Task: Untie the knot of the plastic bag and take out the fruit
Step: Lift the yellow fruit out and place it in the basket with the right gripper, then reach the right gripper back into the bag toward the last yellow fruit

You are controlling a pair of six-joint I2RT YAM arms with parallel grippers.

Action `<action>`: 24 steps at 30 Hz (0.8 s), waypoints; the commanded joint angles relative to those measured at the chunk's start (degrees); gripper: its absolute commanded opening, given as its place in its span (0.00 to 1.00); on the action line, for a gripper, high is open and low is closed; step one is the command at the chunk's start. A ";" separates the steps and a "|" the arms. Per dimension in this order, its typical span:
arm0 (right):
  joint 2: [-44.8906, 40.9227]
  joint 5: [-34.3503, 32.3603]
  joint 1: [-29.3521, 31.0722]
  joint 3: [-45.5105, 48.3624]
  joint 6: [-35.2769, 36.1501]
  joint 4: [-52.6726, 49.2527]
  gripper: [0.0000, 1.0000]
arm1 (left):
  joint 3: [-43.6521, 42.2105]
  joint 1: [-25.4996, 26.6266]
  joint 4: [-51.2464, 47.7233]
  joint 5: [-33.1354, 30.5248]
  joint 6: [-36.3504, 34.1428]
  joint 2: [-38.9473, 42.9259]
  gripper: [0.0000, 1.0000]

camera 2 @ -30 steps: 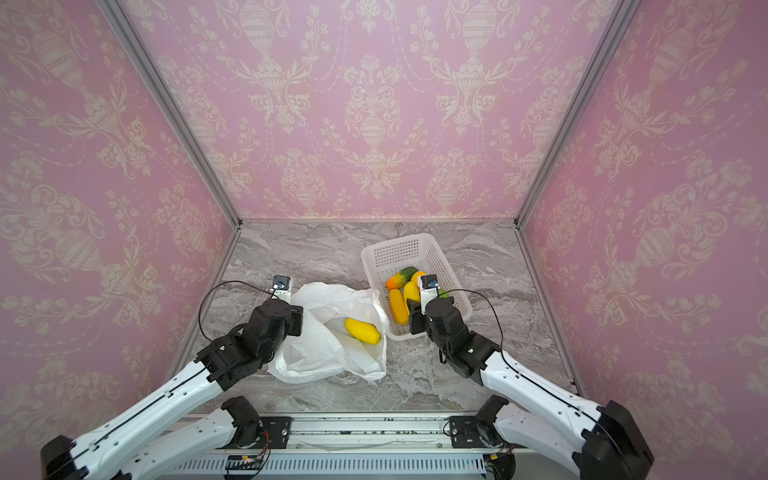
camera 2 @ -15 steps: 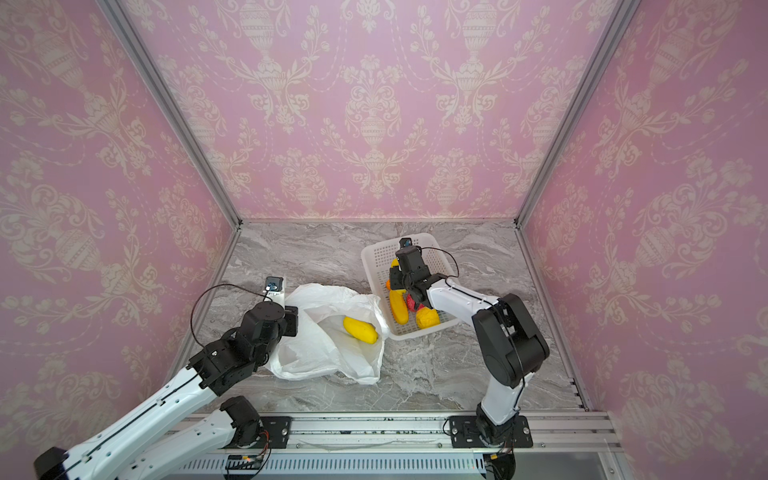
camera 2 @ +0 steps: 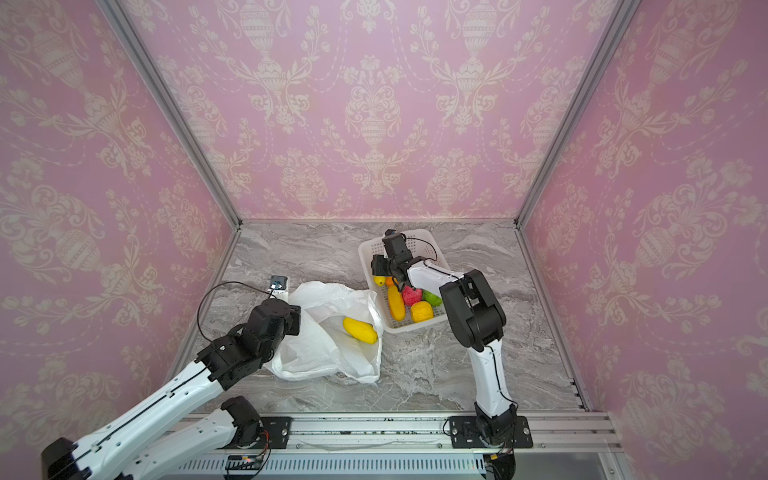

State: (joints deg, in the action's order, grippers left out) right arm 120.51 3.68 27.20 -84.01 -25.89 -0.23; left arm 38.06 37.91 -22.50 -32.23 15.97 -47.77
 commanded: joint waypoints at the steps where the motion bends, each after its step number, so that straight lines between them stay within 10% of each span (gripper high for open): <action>1: -4.58 -0.15 0.16 2.63 0.69 1.76 0.73 | -0.27 -0.69 0.62 -0.02 -0.63 -0.38 0.00; 15: -39.24 -8.45 1.58 29.13 5.97 5.14 0.81 | -0.61 -1.06 0.35 0.77 -0.24 0.39 0.00; 24: -62.91 -16.55 20.98 36.20 18.63 2.54 0.67 | -0.46 -1.19 0.10 1.72 -0.05 0.04 0.00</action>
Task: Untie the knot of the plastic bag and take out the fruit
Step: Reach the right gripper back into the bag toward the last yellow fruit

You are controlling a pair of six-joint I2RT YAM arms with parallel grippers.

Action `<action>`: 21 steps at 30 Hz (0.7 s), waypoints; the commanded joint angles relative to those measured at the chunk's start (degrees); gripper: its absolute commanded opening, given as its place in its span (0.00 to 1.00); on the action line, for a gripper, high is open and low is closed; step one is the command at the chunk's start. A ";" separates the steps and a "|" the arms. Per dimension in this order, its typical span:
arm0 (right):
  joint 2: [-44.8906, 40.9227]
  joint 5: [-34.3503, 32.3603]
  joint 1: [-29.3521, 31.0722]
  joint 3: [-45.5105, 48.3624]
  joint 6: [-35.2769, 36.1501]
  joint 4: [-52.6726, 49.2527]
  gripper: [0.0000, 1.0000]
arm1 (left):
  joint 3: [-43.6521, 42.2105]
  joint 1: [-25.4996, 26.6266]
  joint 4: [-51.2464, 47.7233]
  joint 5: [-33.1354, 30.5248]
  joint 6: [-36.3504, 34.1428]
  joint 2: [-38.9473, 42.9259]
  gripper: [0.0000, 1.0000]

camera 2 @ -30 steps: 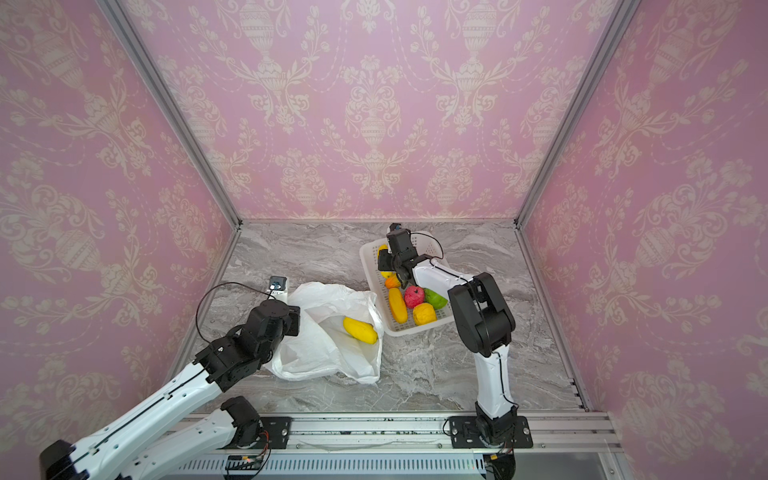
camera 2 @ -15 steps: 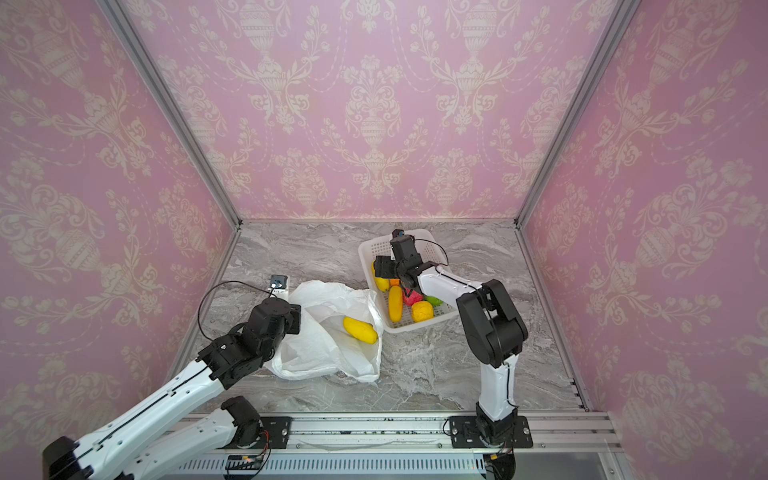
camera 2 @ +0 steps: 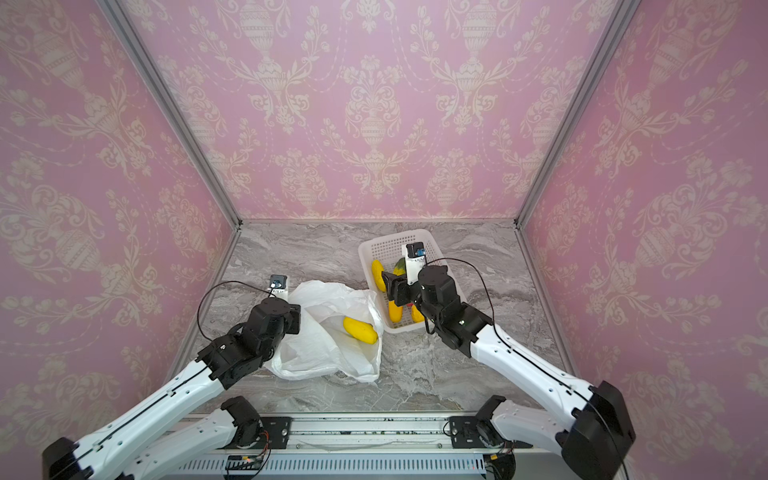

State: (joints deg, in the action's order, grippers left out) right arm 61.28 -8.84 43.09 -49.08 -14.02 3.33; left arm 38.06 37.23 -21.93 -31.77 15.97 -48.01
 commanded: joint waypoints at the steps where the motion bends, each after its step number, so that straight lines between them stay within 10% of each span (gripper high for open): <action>1: -4.72 -4.79 8.66 1.19 8.57 -0.96 0.66 | -0.53 -0.57 -0.50 1.39 0.08 0.36 0.00; 9: 4.98 -13.29 32.82 -5.04 21.40 -0.81 0.60 | -0.60 -0.70 -0.31 2.02 0.07 0.38 0.00; 21: 24.74 -11.34 25.26 -4.71 12.00 3.00 0.45 | -0.54 -0.84 -0.56 3.11 0.44 0.68 0.00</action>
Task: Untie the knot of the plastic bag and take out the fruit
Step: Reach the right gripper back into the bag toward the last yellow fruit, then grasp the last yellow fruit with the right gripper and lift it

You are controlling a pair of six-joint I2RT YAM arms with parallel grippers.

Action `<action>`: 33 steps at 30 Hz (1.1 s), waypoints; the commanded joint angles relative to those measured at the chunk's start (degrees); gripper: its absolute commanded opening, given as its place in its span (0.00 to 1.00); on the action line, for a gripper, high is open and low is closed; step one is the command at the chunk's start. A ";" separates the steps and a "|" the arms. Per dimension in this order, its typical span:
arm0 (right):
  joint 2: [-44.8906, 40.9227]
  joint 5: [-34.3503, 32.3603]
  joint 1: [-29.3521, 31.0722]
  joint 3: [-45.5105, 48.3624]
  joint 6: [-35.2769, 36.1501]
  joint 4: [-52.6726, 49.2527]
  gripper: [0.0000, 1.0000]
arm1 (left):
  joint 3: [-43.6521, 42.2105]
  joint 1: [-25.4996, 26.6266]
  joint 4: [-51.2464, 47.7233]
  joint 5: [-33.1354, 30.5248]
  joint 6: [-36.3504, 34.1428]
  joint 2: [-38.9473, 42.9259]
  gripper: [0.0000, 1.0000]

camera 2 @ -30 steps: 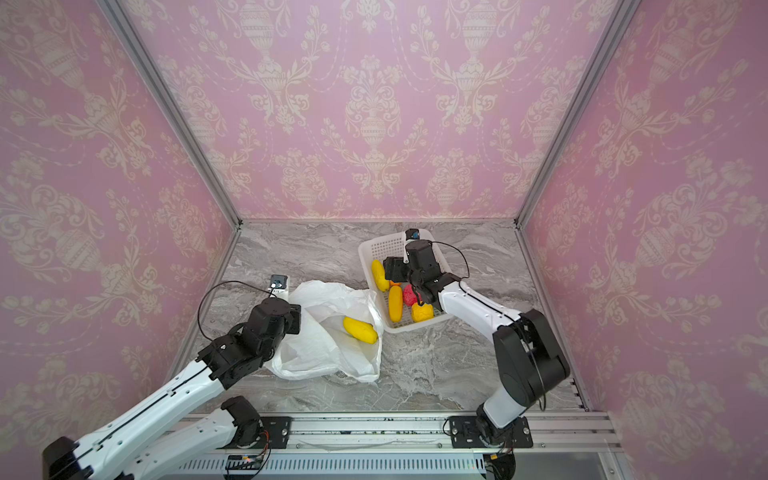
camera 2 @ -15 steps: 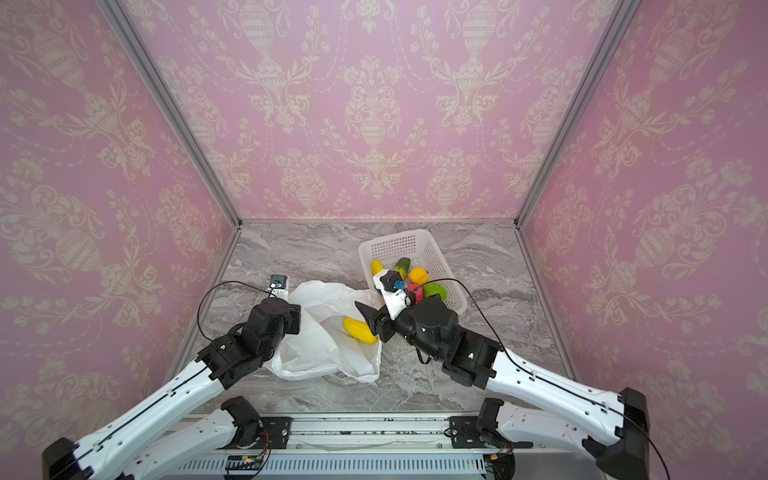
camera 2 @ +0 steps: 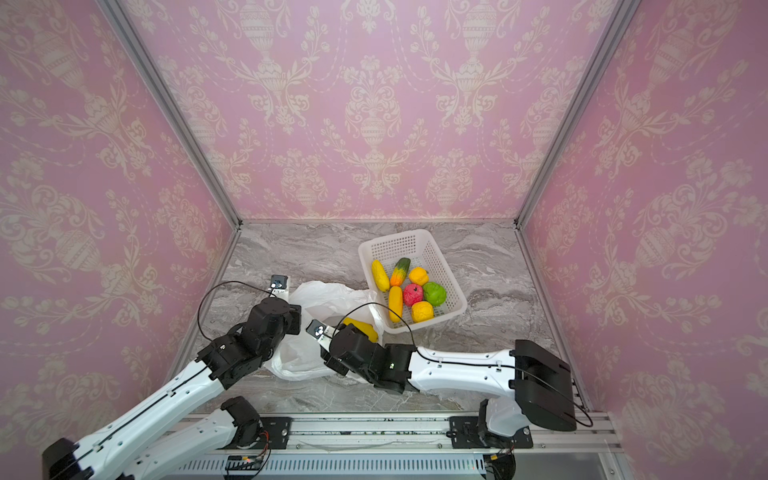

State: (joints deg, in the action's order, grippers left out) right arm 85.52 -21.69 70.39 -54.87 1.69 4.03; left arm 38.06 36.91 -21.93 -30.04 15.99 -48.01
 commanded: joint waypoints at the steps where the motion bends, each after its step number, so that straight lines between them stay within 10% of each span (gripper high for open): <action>1: 1.42 1.87 -2.85 1.53 -4.40 2.77 0.45 | -0.54 -0.50 -0.70 1.39 0.50 0.77 0.00; 9: 13.78 1.05 -7.95 -0.65 -9.38 1.55 0.41 | -0.62 -0.55 -0.85 1.38 0.54 1.60 0.00; 18: 22.21 -8.72 -8.35 -5.05 -11.31 0.10 0.77 | -0.36 -0.54 -0.79 1.62 0.54 0.36 0.00; 33: 23.05 -15.51 -9.91 -6.82 -14.52 -4.14 0.87 | -0.40 -0.54 -0.57 1.65 0.42 0.49 0.00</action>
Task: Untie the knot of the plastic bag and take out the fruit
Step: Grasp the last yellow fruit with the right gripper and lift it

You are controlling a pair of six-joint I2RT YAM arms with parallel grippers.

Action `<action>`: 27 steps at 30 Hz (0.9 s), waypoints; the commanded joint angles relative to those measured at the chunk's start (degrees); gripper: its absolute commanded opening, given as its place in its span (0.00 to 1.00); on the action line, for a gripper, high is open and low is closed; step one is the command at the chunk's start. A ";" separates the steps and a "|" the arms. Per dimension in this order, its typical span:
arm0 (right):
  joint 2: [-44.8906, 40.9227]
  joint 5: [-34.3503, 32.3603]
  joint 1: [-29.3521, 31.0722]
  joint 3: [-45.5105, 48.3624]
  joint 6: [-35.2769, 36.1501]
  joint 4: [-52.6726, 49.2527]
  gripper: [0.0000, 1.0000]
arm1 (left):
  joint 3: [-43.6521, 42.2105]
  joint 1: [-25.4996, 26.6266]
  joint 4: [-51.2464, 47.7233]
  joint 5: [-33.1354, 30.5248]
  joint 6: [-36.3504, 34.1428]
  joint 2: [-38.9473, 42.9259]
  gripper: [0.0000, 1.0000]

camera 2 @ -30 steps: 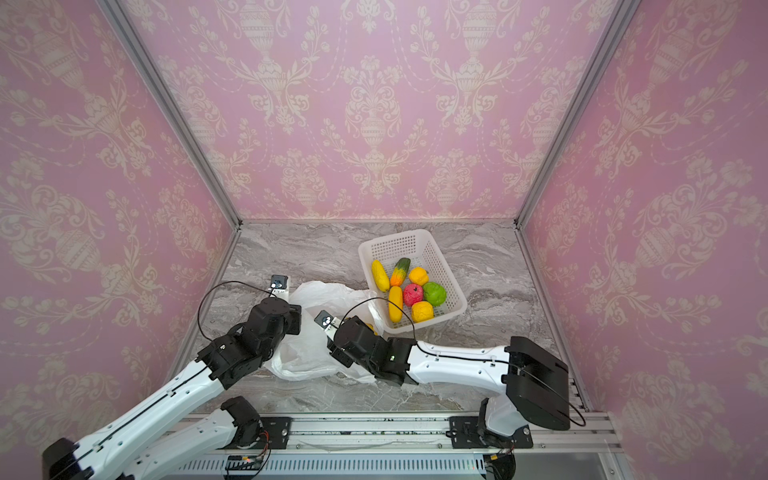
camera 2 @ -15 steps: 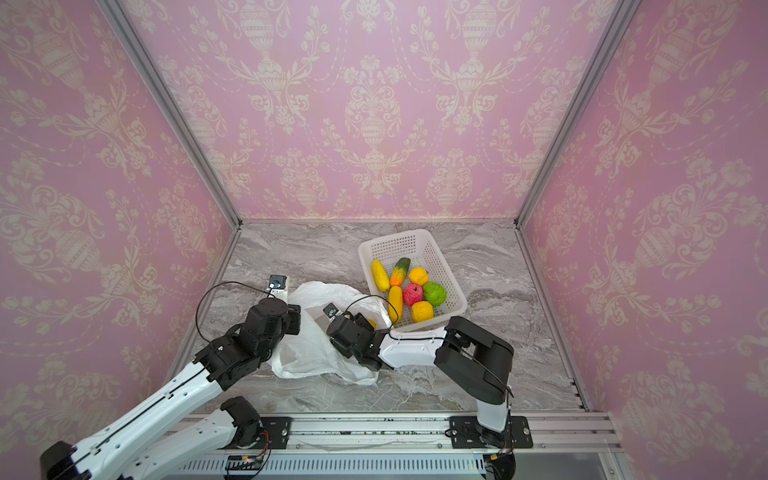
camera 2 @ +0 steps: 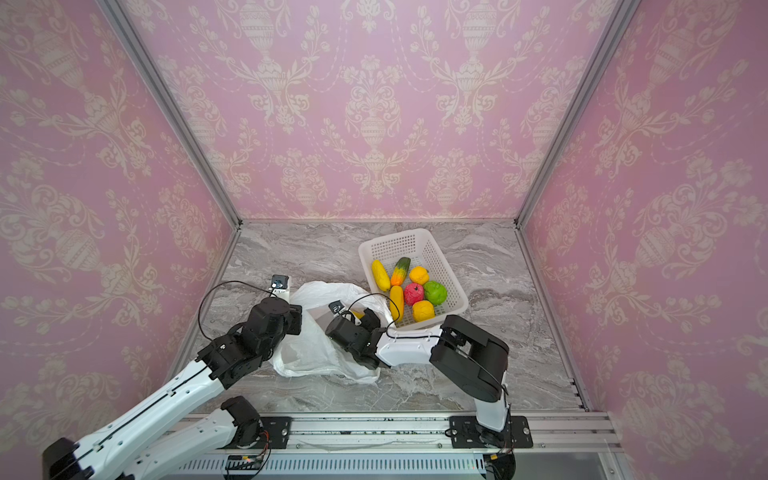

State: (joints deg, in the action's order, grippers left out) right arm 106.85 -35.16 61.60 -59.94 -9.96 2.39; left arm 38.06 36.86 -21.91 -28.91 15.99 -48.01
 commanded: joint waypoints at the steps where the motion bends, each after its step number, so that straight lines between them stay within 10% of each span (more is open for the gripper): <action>1: 2.27 -1.89 -1.50 -1.81 -3.32 -2.57 0.85 | -0.51 -0.48 -0.70 0.53 0.36 0.70 0.00; 13: 7.41 5.29 -4.20 -3.87 -5.60 -2.13 0.56 | -0.54 -0.56 -0.54 0.35 0.40 0.72 0.00; 27: -13.79 22.86 -3.83 8.14 -2.88 10.67 0.28 | -0.69 -0.58 0.25 0.60 0.37 -1.17 0.00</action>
State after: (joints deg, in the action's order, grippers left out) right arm 97.14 -19.35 57.41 -54.50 -13.54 7.35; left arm 38.06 36.80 -21.89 -28.77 15.99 -49.30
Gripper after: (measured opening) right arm 0.451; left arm 0.045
